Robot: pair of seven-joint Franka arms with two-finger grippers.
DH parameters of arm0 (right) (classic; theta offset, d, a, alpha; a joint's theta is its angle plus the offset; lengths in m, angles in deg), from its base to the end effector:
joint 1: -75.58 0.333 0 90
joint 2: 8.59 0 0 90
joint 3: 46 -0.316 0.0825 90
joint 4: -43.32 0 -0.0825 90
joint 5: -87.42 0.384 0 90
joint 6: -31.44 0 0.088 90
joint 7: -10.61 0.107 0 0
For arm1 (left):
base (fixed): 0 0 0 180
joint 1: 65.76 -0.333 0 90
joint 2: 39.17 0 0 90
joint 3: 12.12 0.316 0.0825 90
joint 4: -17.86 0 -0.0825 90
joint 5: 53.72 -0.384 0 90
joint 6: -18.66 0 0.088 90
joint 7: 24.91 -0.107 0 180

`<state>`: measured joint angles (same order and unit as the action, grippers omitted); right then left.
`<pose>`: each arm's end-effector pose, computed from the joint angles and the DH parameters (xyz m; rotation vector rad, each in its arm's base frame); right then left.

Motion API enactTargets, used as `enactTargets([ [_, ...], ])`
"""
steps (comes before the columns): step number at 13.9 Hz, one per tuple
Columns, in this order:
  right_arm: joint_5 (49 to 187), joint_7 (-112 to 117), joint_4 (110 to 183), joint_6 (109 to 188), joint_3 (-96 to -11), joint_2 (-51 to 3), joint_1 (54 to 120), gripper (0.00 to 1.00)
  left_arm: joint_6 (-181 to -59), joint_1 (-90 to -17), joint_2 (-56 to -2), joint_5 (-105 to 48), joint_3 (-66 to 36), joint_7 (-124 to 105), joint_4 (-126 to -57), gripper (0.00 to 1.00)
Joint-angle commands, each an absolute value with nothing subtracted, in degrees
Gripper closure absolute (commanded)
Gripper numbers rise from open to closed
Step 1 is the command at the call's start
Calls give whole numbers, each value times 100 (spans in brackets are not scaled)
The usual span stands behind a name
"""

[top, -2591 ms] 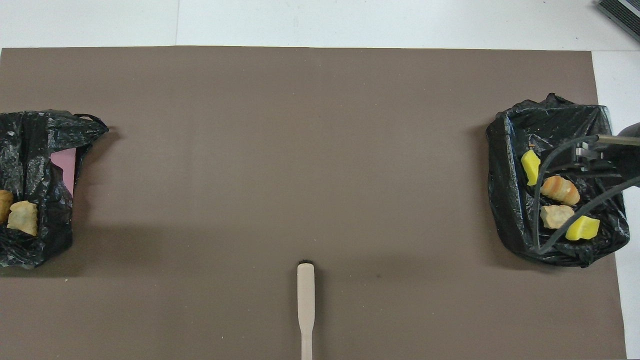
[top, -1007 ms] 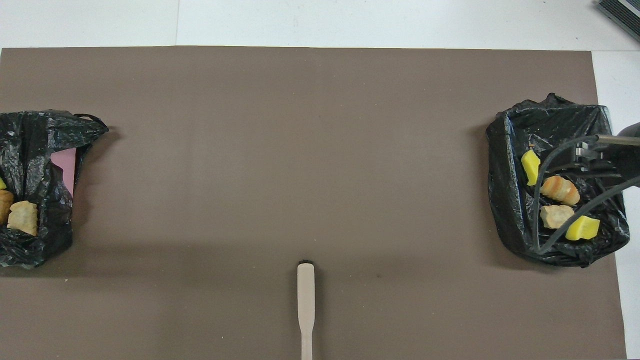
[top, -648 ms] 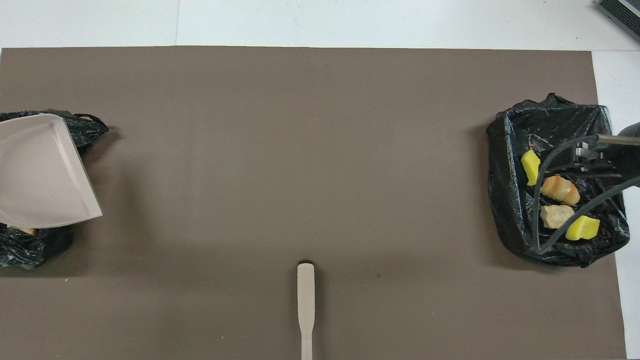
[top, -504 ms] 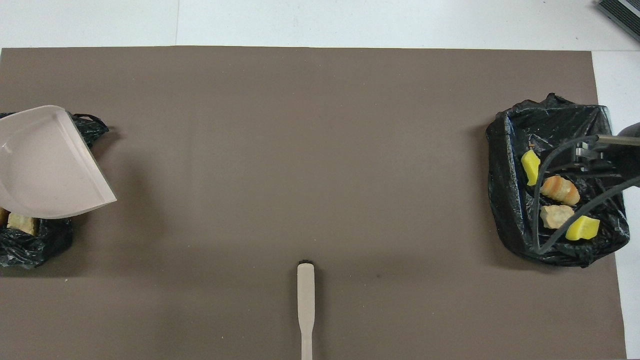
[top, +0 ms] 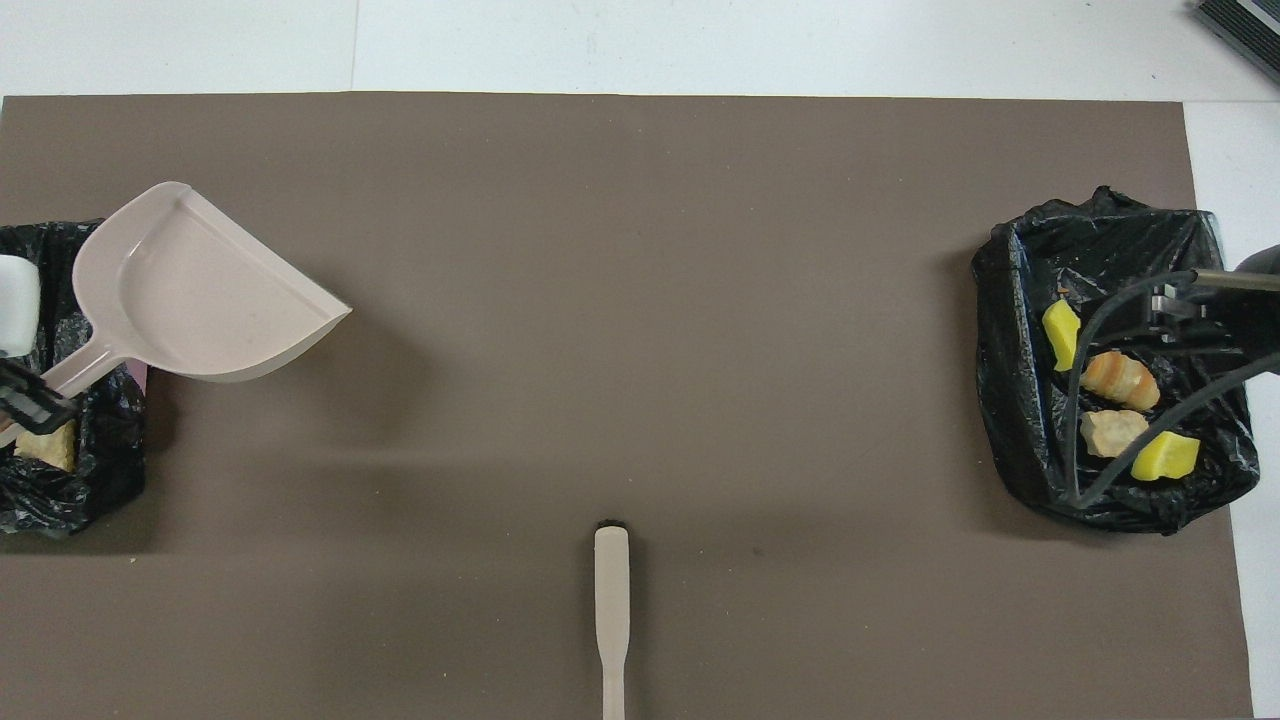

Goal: Sweep and dump trash in bin
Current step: 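Bring the empty dustpan back and lower it onto the mat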

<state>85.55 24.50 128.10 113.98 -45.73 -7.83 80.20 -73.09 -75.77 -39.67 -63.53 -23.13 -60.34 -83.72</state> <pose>0.5356 0.0369 0.6629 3.0941 -0.2641 -0.0316 0.5425 0.0080 0.5385 -2.8496 0.9680 0.3118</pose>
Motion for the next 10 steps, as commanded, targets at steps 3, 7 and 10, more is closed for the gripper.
enactTargets([
  [3, 8513, 2292, 12751, 11344, -4609, -797, 7963, 0, -8012, -6552, -4092, -5909, -2231, -4033, -8971, 100],
  [7, 8513, 2300, 12751, 11344, -4609, -797, 7963, 0, -8706, -5472, -3725, -5715, -2240, -2407, -9157, 100],
  [10, 8513, 2292, 12751, 11344, -4609, -797, 7963, 0, -9541, -4741, -3075, -5671, -2249, -906, -9061, 100],
])
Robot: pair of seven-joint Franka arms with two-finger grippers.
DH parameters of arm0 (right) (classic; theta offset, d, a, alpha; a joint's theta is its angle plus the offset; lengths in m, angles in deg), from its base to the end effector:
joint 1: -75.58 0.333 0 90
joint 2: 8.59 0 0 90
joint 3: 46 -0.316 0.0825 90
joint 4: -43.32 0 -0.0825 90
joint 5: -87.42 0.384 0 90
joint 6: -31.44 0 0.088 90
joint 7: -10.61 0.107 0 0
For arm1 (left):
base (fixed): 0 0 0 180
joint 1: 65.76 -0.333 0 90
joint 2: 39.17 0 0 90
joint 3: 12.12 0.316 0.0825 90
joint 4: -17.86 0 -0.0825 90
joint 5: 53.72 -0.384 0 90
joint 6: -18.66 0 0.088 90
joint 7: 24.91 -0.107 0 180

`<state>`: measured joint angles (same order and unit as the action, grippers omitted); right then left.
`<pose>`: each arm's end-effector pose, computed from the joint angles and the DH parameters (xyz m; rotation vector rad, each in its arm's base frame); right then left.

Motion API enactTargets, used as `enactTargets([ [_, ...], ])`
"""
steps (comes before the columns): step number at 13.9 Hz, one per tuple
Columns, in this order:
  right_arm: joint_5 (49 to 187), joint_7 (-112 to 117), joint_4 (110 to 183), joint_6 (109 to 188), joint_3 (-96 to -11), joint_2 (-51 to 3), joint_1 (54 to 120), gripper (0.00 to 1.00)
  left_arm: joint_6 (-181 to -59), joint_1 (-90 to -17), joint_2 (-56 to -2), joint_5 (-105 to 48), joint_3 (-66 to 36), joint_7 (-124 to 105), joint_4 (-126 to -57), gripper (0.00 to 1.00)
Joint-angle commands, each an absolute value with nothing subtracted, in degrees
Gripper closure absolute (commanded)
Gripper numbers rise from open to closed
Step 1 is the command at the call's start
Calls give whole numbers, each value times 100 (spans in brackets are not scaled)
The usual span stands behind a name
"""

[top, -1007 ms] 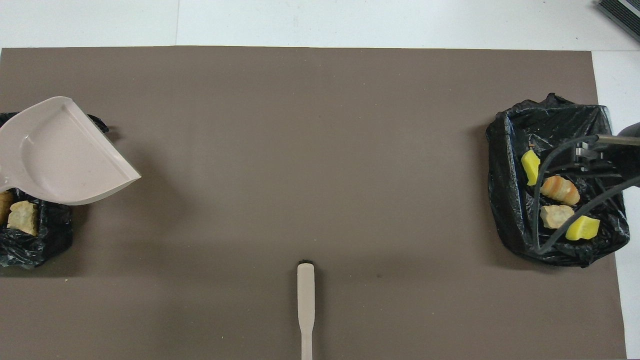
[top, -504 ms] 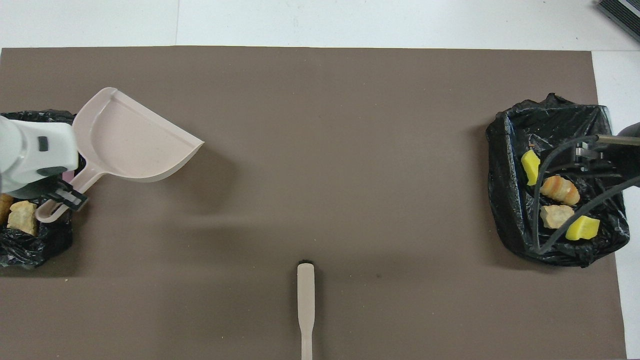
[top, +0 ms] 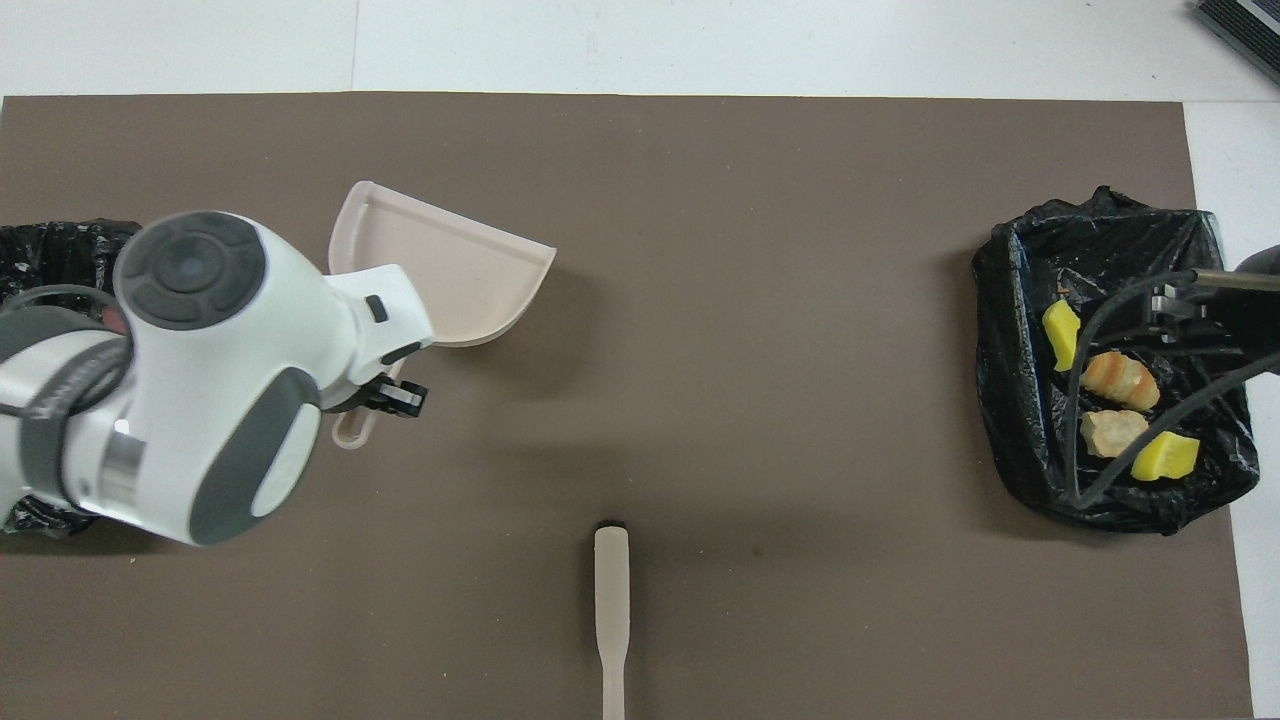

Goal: Sweep and dump trash in bin
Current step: 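Bring the empty dustpan back and lower it onto the mat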

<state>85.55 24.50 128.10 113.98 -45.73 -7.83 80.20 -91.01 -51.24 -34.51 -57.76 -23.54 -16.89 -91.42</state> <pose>0.5356 0.0369 0.6629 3.0941 -0.2641 -0.0316 0.5176 -0.2437 0.4486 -3.0280 0.5180 0.0847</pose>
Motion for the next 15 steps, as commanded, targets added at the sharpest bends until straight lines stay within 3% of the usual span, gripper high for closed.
enactTargets([
  [1, 8513, 2292, 12751, 11344, -4609, -789, 7963, 0, -9760, -4530, -2821, -5584, -2249, -378, -8938, 100],
  [3, 8513, 2300, 12751, 11344, -4609, -789, 7963, 0, -10244, -4406, -2485, -5294, -2249, -83, -8849, 100],
  [8, 8513, 2292, 12751, 11344, -4609, -797, 7963, 0, -10536, -4106, -2264, -5222, -2257, 330, -8937, 100],
  [9, 8513, 2292, 12751, 11344, -4609, -789, 7963, 0, -10518, -4133, -2247, -5222, -2257, 339, -8919, 35],
  [10, 8513, 2292, 12751, 11344, -4609, -797, 7963, 0, -10440, -4133, -2281, -5222, -2240, 339, -8919, 0],
  [15, 8513, 2292, 12751, 11344, -4609, -797, 7963, 0, -10202, -4764, -2554, -5293, -2187, 251, -8797, 0],
])
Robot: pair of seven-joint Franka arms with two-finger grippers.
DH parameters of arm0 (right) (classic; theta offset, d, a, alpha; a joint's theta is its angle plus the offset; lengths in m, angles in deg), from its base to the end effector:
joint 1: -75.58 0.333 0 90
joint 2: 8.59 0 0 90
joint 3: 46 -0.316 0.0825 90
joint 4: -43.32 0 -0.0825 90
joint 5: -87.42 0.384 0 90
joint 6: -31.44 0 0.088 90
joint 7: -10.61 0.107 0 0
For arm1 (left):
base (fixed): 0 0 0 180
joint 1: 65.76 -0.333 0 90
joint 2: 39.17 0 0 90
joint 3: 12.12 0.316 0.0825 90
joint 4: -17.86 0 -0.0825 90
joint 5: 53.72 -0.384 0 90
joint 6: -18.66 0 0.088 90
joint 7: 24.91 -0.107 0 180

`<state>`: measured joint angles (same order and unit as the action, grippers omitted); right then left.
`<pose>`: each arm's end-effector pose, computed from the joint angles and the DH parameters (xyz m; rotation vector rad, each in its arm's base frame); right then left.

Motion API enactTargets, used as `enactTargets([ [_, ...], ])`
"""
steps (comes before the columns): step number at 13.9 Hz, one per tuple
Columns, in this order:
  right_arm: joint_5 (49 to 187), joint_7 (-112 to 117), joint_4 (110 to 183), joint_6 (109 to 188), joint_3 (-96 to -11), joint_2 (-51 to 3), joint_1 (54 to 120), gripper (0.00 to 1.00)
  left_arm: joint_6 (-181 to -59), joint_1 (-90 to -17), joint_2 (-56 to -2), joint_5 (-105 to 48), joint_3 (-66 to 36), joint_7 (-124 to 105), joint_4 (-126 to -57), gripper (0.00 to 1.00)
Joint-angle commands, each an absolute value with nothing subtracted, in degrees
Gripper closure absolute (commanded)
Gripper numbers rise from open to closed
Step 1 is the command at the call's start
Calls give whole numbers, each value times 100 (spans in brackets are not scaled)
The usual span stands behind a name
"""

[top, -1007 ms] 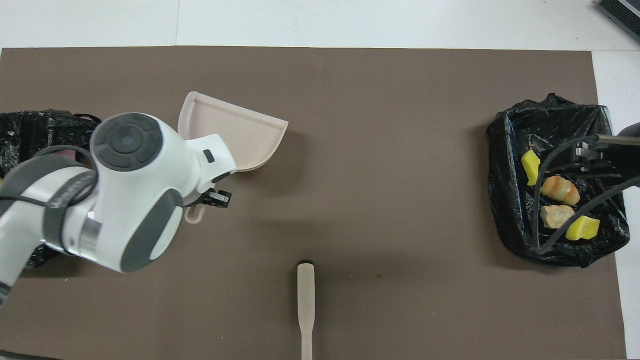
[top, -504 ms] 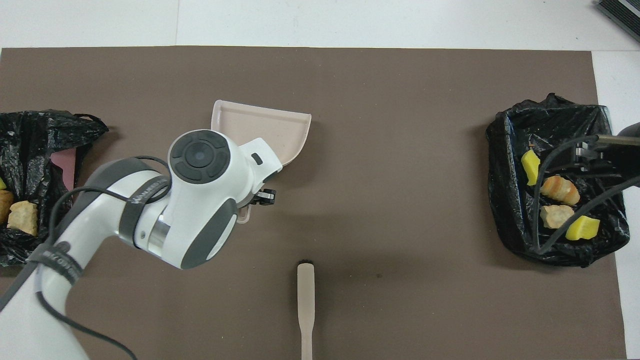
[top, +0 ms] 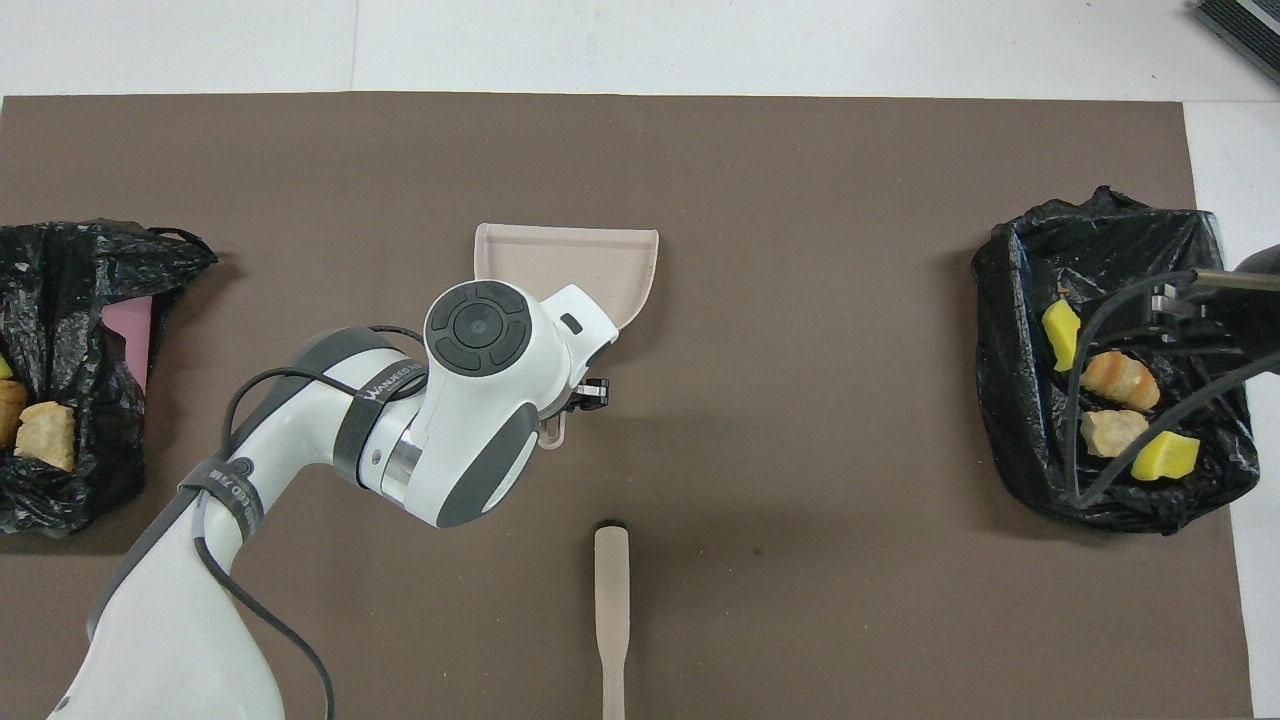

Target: Sweep and dump trash in bin

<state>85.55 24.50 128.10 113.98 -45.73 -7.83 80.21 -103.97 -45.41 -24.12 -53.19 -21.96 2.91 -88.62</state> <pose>0.5356 0.0370 0.6629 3.0942 -0.2639 -0.0316 0.5404 -0.3081 0.3832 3.0845 -0.0465 -0.0081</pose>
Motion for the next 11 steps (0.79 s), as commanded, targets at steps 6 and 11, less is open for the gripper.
enactTargets([
  [6, 8513, 2292, 12751, 11344, -4609, -789, 7963, 0, -9940, -5766, -2747, -5302, -2178, -292, -8525, 0],
  [11, 8513, 2292, 12751, 11344, -4609, -797, 7963, 0, -8815, -6584, -3010, -5284, -2161, -1812, -7944, 0],
])
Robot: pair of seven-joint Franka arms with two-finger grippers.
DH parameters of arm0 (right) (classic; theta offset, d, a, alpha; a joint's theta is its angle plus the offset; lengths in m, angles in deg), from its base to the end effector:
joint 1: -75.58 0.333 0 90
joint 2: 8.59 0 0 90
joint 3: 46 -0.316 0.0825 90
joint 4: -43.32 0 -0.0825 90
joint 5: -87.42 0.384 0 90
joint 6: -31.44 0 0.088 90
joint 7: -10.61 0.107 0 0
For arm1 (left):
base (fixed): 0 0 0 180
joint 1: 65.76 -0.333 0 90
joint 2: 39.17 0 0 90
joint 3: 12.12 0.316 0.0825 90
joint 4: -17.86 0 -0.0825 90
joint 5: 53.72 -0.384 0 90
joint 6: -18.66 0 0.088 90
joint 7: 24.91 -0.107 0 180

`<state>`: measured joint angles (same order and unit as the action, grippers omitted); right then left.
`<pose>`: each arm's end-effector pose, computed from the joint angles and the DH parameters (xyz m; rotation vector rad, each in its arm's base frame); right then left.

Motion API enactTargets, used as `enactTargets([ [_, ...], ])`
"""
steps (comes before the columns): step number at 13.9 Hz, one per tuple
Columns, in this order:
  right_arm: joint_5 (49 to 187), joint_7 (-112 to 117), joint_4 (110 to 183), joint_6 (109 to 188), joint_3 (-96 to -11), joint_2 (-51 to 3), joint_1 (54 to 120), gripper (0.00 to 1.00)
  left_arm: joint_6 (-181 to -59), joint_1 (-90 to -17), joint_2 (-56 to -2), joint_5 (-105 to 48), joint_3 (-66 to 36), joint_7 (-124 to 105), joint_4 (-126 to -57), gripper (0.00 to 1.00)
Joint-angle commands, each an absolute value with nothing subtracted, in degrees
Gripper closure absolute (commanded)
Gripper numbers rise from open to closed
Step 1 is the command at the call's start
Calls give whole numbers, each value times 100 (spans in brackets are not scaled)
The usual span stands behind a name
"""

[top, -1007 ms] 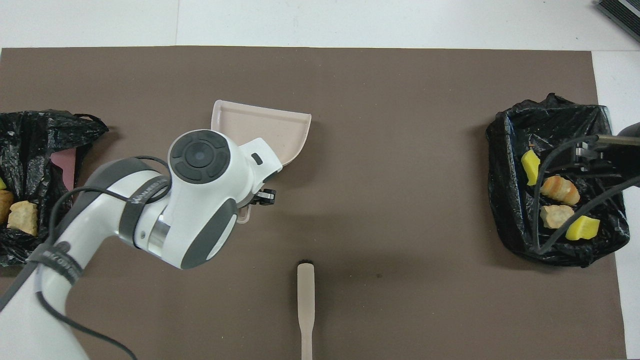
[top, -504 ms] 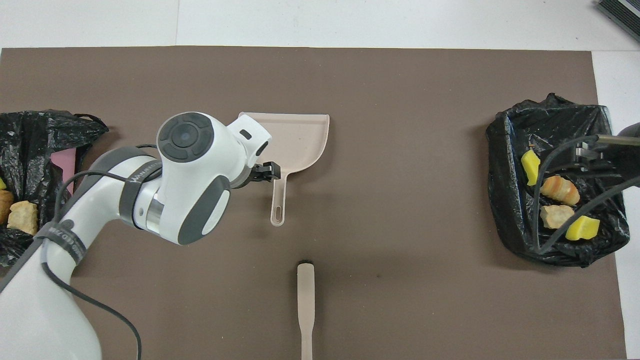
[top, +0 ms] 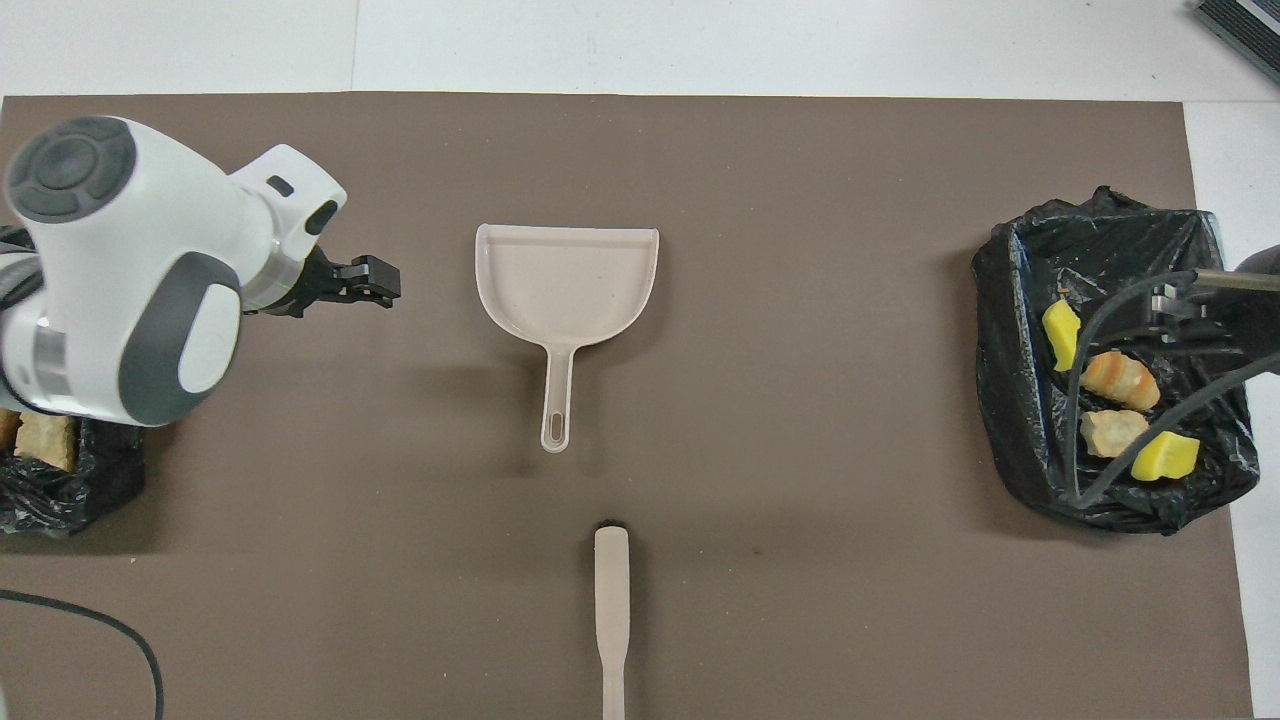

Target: Sweep and dump trash in bin

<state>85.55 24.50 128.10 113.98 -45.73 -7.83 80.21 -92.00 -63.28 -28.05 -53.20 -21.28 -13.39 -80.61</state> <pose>0.5356 0.0370 0.6629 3.0942 -0.2639 -0.0316 0.6093 -0.1199 0.4722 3.0989 0.0067 0.0198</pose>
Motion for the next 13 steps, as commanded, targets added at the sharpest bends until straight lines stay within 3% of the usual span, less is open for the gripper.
enactTargets([
  [1, 8513, 2292, 12751, 11344, -4609, -789, 7963, 0, -8691, -6742, -3133, -5293, -2161, -2023, -7935, 0],
  [8, 8513, 2292, 12751, 11344, -4609, -797, 7963, 0, -7558, -7235, -3889, -5337, -2038, -2966, -7759, 0],
  [13, 8513, 2292, 12751, 11344, -4609, -797, 7963, 0, -7066, -7191, -4004, -5416, -2047, -2701, -7601, 0],
])
